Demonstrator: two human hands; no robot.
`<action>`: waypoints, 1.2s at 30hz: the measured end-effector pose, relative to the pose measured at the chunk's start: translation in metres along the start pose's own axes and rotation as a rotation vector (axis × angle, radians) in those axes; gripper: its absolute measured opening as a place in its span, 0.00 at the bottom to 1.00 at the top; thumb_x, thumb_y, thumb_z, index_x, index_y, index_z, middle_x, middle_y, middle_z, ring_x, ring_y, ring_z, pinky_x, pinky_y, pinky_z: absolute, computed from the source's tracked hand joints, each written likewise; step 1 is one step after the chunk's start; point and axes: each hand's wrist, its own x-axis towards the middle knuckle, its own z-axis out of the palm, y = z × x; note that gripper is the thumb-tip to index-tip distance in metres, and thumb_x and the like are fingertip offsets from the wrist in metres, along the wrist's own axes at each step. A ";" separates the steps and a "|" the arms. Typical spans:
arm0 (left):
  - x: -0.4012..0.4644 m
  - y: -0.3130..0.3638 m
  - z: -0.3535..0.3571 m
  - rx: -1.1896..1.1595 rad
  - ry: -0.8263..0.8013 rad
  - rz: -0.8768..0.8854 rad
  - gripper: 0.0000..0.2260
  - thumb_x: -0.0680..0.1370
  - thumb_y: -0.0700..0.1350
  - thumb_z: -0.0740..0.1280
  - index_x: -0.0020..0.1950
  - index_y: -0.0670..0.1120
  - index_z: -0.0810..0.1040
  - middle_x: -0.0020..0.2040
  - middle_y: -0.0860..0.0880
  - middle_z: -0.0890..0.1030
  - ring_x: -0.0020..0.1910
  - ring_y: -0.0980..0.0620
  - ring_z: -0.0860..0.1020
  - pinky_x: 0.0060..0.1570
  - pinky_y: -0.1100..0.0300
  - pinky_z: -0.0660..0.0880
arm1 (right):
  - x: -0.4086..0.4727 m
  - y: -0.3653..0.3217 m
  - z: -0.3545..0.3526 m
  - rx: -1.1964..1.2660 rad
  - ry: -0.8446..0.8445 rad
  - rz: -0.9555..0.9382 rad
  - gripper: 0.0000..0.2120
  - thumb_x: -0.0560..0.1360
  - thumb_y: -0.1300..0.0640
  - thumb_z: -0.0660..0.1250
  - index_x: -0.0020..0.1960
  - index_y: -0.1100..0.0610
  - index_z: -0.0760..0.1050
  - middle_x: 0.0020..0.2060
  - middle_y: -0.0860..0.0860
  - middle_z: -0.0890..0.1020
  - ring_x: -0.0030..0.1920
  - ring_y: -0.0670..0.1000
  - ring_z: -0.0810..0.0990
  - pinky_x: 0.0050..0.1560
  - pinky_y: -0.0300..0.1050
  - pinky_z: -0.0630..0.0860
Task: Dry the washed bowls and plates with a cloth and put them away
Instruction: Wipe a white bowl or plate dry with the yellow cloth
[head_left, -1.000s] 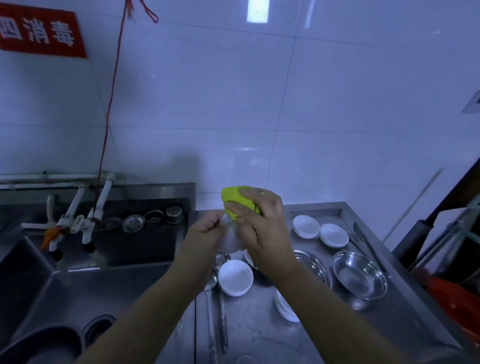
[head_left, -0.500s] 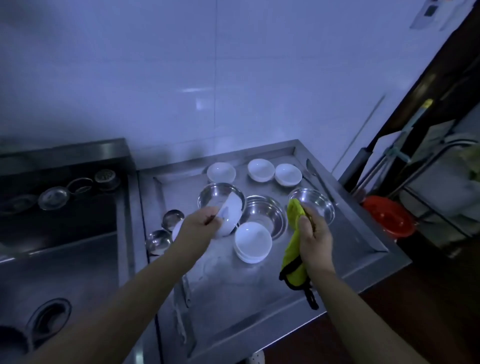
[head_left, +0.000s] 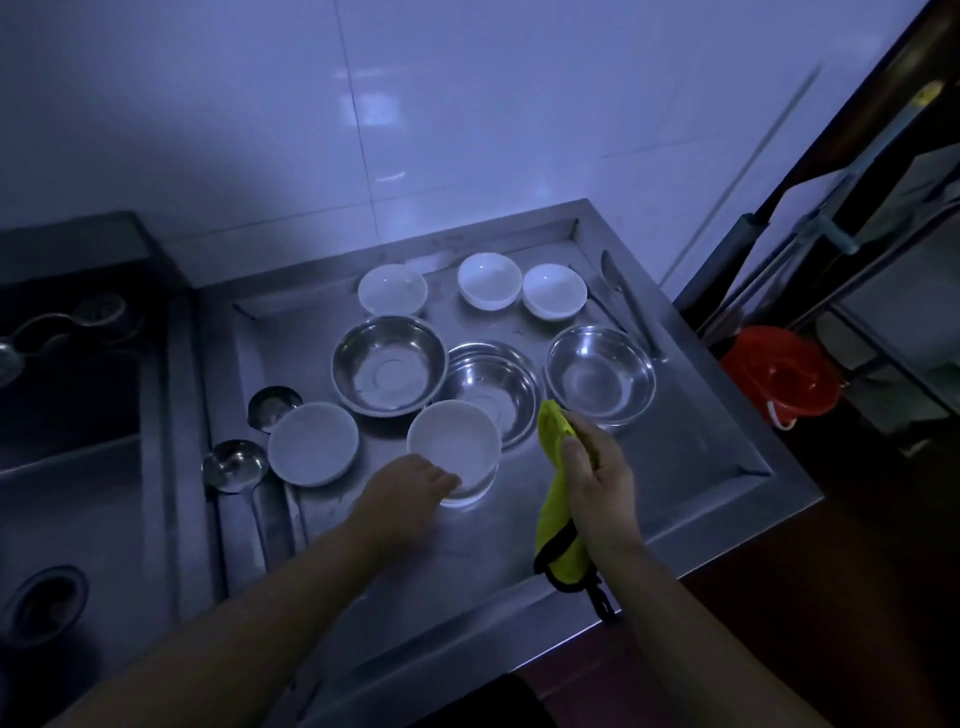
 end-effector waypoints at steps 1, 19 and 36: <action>0.001 0.000 0.004 0.021 0.017 0.032 0.10 0.64 0.40 0.62 0.34 0.47 0.83 0.28 0.53 0.80 0.26 0.51 0.78 0.27 0.67 0.72 | 0.004 0.001 0.000 -0.009 -0.010 0.006 0.14 0.73 0.54 0.62 0.56 0.44 0.78 0.53 0.41 0.81 0.56 0.39 0.77 0.56 0.31 0.70; -0.054 -0.026 0.023 -0.676 0.333 -1.277 0.10 0.75 0.39 0.66 0.56 0.39 0.75 0.52 0.42 0.78 0.52 0.42 0.76 0.52 0.50 0.73 | 0.033 -0.037 0.040 -0.034 -0.202 -0.033 0.14 0.78 0.62 0.62 0.61 0.55 0.77 0.54 0.52 0.81 0.56 0.49 0.79 0.59 0.50 0.75; -0.062 -0.075 0.029 -1.555 0.660 -1.739 0.23 0.72 0.26 0.59 0.66 0.37 0.68 0.58 0.37 0.73 0.49 0.38 0.74 0.33 0.52 0.77 | -0.004 -0.045 0.053 -0.024 -0.209 -0.068 0.15 0.78 0.64 0.63 0.60 0.53 0.79 0.55 0.49 0.81 0.57 0.45 0.78 0.59 0.43 0.74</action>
